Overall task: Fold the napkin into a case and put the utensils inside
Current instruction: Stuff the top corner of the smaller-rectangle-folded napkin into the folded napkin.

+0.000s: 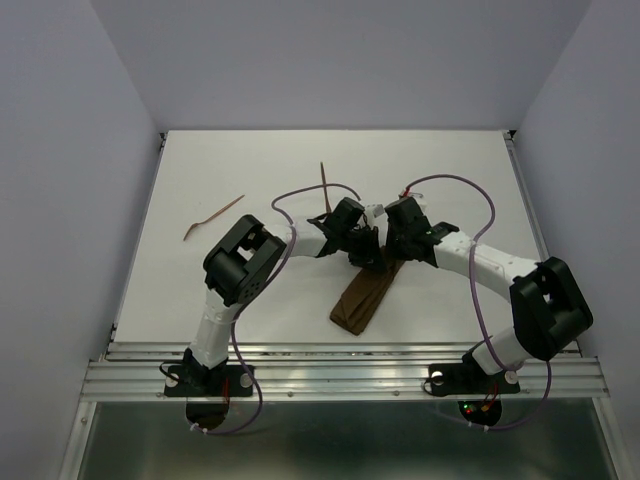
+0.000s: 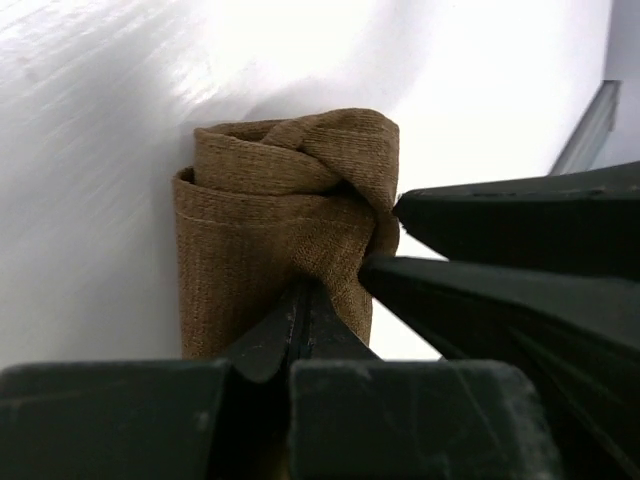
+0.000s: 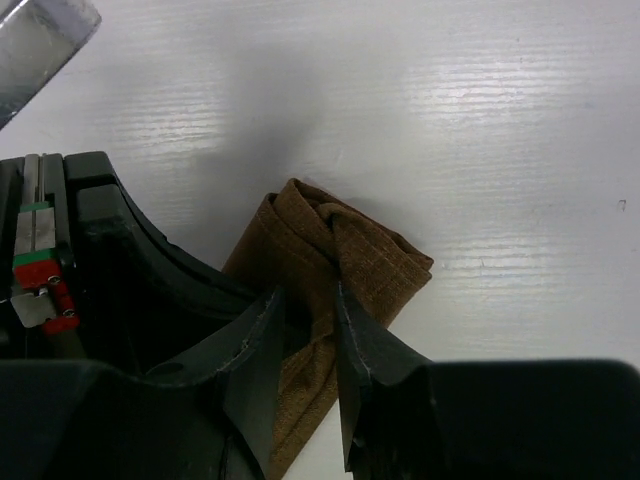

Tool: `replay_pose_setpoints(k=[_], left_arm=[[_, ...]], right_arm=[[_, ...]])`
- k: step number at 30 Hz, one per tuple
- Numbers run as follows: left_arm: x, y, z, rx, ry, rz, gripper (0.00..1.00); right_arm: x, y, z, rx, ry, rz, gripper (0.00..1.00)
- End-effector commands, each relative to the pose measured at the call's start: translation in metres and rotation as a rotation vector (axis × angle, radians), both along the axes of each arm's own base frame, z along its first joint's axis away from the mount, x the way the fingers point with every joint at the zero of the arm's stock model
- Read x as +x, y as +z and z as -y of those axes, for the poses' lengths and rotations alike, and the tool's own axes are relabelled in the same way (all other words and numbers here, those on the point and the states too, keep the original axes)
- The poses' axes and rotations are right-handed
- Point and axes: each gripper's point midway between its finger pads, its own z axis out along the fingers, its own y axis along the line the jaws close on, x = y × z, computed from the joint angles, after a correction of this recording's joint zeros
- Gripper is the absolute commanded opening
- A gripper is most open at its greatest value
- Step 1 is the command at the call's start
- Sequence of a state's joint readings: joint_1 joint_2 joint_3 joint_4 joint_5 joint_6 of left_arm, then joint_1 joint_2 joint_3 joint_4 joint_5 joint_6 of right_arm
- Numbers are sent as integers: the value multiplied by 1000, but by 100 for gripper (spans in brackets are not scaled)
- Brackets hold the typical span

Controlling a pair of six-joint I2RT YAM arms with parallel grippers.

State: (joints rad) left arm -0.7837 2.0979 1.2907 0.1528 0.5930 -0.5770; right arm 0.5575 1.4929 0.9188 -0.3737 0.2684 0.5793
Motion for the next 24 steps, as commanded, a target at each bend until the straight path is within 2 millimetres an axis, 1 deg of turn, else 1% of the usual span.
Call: replay_pose_setpoints(k=[1,5,9,14,19,22,24], left_arm=[[-1,6,11,-36,-28,0,0],[-2,6,12,-38,-33,3,0],[-2,6,12,-36,-34,3,0],[-3,4,11,-34,-34,1,0],[-1,10,13,-44,-32,8,0],[0,13,13,-47,-30,11,0],[0,14,15,-51,-34,12,0]], right_arm=[[1,-6,1,-12,-5,9,31],[-1,-12,13,-59,-50,6,28],[-1,-8,20,-76,-79,25,27],[-1,-2,25,-86,-94,41,28],[0,5,27,-87,-102,61,28],[0,5,29,-100,-105,61,29],[-2,-1,31,-116,-102,40,29]])
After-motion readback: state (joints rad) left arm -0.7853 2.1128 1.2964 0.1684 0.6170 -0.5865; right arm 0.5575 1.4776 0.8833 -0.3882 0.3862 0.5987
